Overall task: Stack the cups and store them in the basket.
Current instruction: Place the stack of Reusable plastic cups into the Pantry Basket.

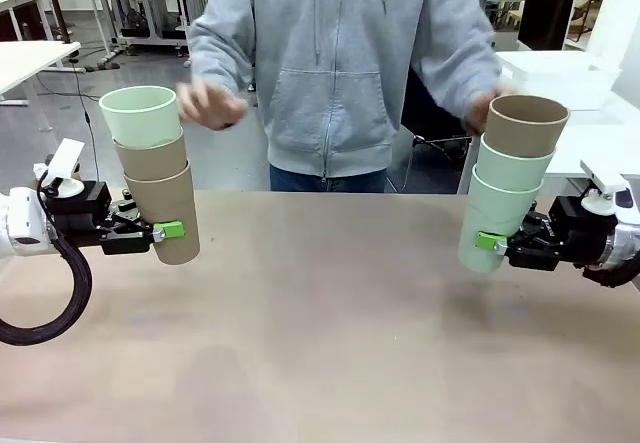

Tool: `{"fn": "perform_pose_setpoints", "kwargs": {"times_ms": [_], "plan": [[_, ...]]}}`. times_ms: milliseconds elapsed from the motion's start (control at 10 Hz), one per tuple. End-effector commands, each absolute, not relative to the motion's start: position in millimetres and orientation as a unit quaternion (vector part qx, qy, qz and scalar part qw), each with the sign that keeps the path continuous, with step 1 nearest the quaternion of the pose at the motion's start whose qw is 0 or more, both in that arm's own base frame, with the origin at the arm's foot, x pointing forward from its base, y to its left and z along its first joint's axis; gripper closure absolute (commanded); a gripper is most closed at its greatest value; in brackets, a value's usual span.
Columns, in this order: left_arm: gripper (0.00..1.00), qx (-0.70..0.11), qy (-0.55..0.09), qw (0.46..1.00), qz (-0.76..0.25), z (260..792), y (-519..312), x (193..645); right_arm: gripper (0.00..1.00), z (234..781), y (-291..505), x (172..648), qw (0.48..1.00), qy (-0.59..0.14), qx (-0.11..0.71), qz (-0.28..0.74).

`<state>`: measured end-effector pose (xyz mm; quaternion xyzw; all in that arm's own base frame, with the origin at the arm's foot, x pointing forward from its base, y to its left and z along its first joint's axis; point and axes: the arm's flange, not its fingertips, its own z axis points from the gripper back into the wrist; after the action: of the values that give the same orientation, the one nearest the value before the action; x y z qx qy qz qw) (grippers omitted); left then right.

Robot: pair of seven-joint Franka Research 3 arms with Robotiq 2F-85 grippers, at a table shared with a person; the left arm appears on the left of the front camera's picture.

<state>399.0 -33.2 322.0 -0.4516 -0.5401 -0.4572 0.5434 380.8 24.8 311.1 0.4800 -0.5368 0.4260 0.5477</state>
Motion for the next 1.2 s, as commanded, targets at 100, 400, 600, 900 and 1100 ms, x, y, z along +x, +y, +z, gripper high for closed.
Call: {"fn": "perform_pose_setpoints", "kwargs": {"times_ms": [100,400,600,900,1100], "plan": [[0.16,-0.453,-0.545,0.538,-0.457,326.4,-33.0,398.8,0.16,315.4,24.0,381.1,0.545,-0.540,0.477,0.428],[0.16,-0.453,-0.545,0.538,-0.457,326.4,-33.0,398.8,0.16,315.4,24.0,381.1,0.545,-0.540,0.477,0.428],[0.16,-0.453,-0.545,0.538,-0.457,326.4,-33.0,398.8,0.16,315.4,24.0,381.1,0.545,-0.540,0.477,0.428],[0.16,-0.453,-0.545,0.538,-0.457,326.4,-33.0,398.8,0.16,315.4,24.0,381.1,0.545,-0.540,0.477,0.428],[0.16,-0.453,-0.545,0.538,-0.457,326.4,-33.0,398.8,0.16,315.4,24.0,381.1,0.545,-0.540,0.477,0.428]]}}
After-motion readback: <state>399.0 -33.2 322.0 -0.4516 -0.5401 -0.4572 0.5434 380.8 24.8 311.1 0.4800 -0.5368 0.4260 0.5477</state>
